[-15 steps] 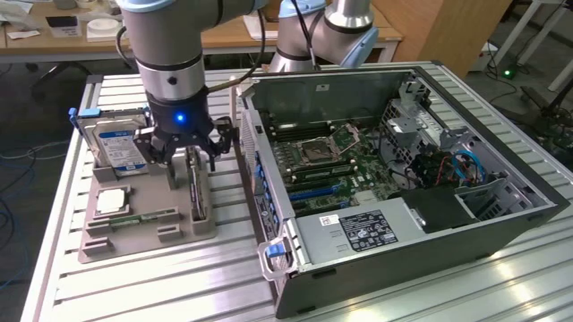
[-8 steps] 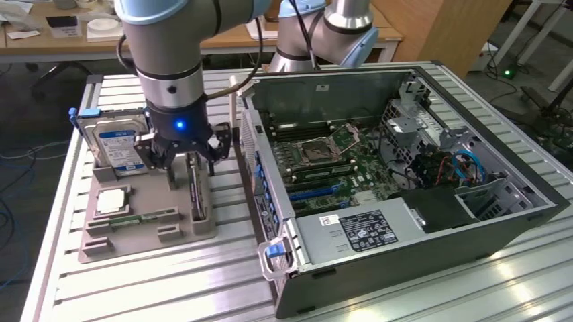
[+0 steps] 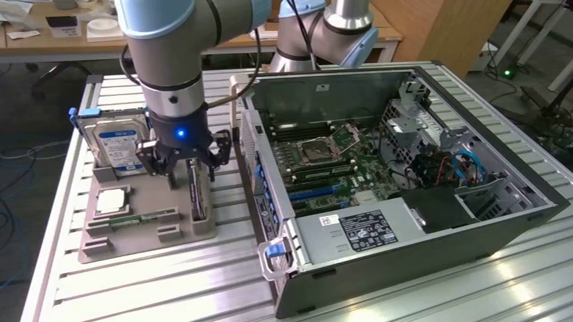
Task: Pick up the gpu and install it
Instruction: 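Pick up the gpu and move the gpu toward the slot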
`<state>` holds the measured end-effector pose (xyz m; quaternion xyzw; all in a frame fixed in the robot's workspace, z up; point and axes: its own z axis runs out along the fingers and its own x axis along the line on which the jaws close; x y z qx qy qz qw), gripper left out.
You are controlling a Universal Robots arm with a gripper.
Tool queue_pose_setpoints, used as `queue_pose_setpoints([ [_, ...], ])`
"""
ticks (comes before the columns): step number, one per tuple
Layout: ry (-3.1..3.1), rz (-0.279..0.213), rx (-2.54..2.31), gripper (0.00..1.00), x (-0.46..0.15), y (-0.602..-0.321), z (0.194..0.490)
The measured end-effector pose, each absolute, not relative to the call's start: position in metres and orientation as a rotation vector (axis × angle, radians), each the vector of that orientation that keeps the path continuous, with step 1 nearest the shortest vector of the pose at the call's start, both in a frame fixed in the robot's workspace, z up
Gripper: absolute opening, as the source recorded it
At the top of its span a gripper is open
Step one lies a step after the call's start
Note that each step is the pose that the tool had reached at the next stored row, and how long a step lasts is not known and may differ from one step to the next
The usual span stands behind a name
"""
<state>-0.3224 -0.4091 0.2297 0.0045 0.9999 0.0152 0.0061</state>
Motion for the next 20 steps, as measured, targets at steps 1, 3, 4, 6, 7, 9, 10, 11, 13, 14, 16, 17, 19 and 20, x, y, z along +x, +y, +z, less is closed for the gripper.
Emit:
queue_pose_setpoints([
  [1,3.129,0.046,0.016,0.71,-0.322,-0.409,0.228],
  [3,3.129,0.045,0.02,0.71,-0.322,-0.409,0.224],
  [4,3.129,0.045,0.022,0.71,-0.322,-0.409,0.222],
  [6,3.129,0.045,0.024,0.71,-0.322,-0.408,0.219],
  [7,3.129,0.045,0.025,0.71,-0.322,-0.408,0.217],
  [9,3.129,0.045,0.026,0.71,-0.322,-0.408,0.216],
  [10,3.129,0.044,0.026,0.71,-0.323,-0.408,0.216],
  [11,3.129,0.044,0.026,0.71,-0.322,-0.408,0.216],
  [13,3.129,0.045,0.026,0.71,-0.322,-0.408,0.216],
  [14,3.129,0.045,0.026,0.71,-0.322,-0.408,0.216],
  [16,3.129,0.045,0.026,0.71,-0.322,-0.408,0.216],
  [17,3.129,0.045,0.026,0.71,-0.322,-0.408,0.216],
  [19,3.129,0.045,0.026,0.71,-0.322,-0.408,0.216],
  [20,3.129,0.044,0.026,0.69,-0.322,-0.408,0.216],
])
